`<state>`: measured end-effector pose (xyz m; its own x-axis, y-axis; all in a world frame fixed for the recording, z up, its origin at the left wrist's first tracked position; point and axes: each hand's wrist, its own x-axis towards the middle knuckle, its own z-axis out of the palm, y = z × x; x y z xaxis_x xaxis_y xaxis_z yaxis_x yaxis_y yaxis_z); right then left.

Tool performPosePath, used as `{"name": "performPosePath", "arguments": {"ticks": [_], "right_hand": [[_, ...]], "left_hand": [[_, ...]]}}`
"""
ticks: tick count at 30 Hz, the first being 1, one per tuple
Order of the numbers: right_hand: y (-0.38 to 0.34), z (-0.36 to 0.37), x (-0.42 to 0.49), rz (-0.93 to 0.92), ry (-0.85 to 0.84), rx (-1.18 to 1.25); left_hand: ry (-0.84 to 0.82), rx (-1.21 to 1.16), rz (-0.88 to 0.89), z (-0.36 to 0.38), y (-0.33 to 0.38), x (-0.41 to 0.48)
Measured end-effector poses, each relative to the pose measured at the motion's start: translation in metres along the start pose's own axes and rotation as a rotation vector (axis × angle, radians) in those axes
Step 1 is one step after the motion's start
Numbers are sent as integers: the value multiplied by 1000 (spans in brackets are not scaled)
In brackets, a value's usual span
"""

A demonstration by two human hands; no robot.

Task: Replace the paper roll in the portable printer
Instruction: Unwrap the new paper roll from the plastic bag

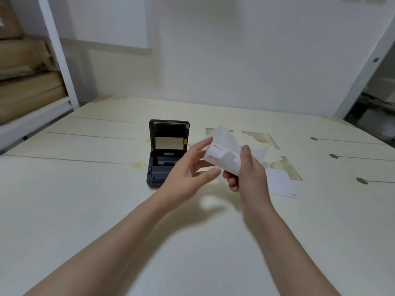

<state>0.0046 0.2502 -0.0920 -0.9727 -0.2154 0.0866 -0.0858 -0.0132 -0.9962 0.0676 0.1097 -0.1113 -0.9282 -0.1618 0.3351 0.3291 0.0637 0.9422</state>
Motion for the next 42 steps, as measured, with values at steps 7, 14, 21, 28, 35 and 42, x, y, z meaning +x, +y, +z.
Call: {"name": "performPosePath", "arguments": {"ticks": [7,14,21,28,35,42], "right_hand": [[2,46,2,84,-69,6],[18,43,9,-310,76,-238],[23,39,10,-736,185,-460],[19,33,7,-877,207,-458],[42,10,38,-146,358,-903],[55,8,41,23,363,-1177]], "left_hand": [[204,-119,13,-30,-1,2],[234,-70,15,-37,-11,12],[281,-57,-29,-37,-14,12],[359,-97,-85,-28,-11,9],[430,-124,-91,-38,-12,6],[417,-94,-91,-36,-11,2]]}}
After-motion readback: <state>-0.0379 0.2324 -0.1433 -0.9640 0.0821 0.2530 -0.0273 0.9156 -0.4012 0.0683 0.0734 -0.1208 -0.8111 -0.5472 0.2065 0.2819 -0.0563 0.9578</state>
